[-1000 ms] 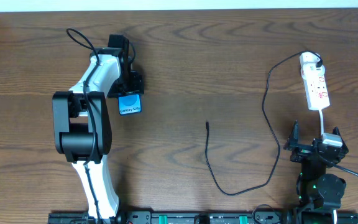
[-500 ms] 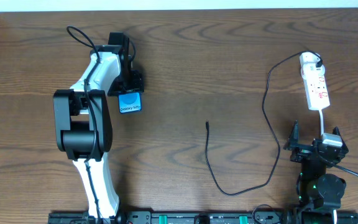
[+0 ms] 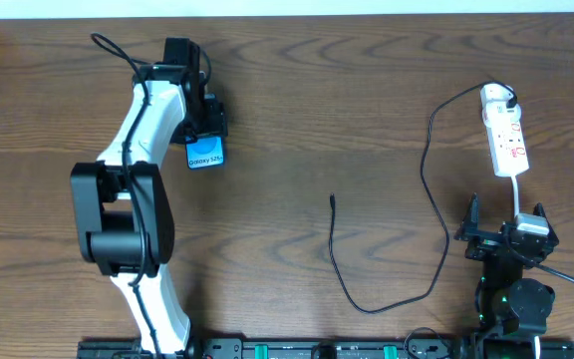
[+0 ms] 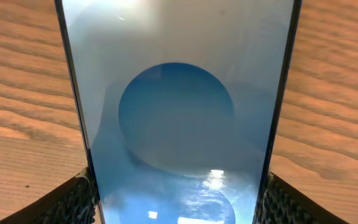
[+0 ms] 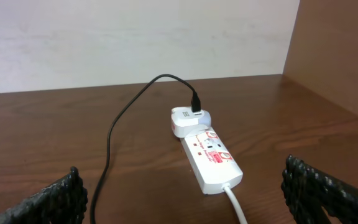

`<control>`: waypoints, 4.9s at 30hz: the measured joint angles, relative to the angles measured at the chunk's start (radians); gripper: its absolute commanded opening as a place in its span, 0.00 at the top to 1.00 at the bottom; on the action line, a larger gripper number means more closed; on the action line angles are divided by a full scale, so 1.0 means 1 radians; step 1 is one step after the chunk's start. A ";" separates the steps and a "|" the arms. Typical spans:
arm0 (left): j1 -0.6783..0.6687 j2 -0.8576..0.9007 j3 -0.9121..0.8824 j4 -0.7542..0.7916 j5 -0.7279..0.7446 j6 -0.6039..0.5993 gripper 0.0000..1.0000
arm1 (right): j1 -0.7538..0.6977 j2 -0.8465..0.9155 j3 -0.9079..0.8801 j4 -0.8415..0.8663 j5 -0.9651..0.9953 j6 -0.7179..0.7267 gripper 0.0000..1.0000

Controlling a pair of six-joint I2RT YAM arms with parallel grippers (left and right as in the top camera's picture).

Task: Plug charger to phone and switch on socket
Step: 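Lift the phone with the left gripper and tilt it upright, then rotate the held phone so its bottom edge faces right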

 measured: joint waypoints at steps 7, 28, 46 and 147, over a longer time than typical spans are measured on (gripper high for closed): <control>0.000 -0.053 0.000 -0.001 0.118 -0.048 0.93 | 0.000 0.000 0.000 0.000 0.000 0.000 0.01; 0.000 -0.077 0.001 -0.055 0.861 -0.613 0.93 | 0.000 0.000 0.000 0.000 0.000 0.000 0.01; 0.000 -0.077 0.001 -0.055 1.287 -0.894 0.93 | 0.000 0.000 0.000 0.000 0.000 0.000 0.01; 0.000 -0.077 0.001 -0.022 0.715 -1.042 0.92 | 0.000 0.000 0.000 0.000 0.000 0.000 0.01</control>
